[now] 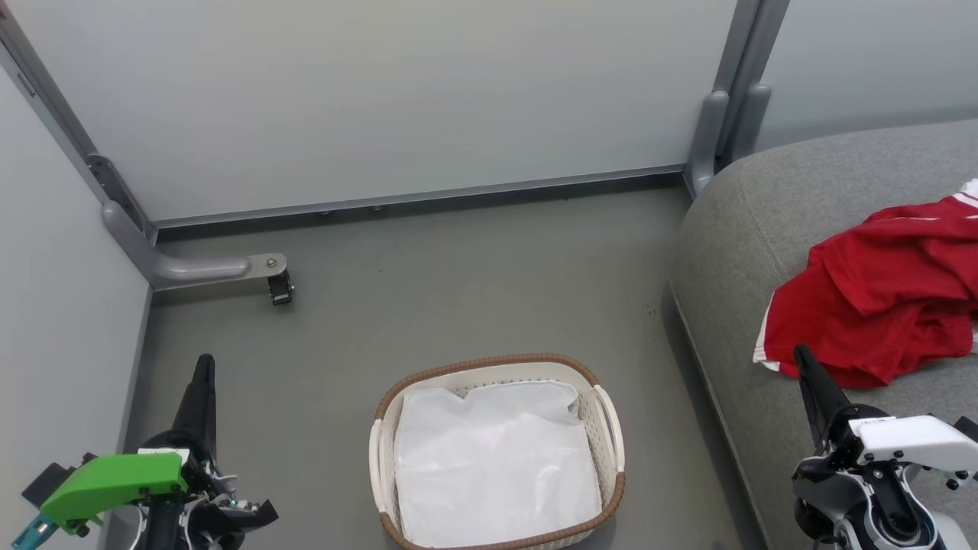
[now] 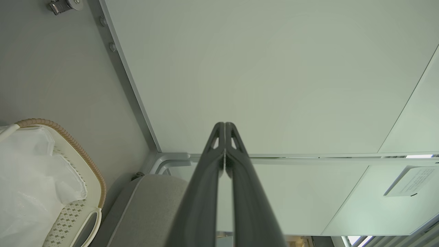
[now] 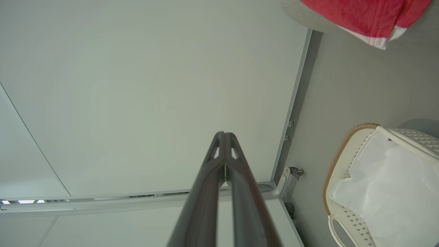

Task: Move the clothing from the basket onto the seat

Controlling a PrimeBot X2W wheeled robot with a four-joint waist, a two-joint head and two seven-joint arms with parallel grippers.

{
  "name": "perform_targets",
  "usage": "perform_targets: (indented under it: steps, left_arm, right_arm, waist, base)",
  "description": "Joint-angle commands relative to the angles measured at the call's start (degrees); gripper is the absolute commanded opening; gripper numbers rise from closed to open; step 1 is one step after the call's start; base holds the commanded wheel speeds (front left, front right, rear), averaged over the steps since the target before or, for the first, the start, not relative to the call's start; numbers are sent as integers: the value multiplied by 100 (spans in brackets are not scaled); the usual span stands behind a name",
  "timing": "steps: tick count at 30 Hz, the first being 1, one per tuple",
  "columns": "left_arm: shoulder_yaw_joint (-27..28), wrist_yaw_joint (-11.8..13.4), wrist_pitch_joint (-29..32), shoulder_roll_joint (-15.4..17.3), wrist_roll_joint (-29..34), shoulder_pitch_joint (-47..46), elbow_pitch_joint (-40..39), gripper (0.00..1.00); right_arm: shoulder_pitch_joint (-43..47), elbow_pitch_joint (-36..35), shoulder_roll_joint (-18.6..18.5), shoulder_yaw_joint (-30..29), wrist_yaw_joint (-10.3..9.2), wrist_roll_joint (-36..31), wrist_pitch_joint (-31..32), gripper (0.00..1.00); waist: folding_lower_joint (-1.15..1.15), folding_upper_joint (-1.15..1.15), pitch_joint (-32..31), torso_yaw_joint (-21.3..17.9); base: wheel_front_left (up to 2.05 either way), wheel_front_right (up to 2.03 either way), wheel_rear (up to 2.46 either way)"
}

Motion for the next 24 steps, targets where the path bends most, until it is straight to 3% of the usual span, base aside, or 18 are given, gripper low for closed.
perform_targets:
  steps: [1,24]
  left_arm:
    - [7,10,19,9,-16,-58,-3,0]
    - [6,10,18,9,-17,-58,-2,0]
  right_arm:
    - [63,-17,-36,-11,0,22,17,0]
    - [63,-16,-36,-11,0,22,16,0]
  waist:
    - [0,0,0,0]
    - [0,0,0,0]
  base:
    - [0,0,0]
    - [0,0,0]
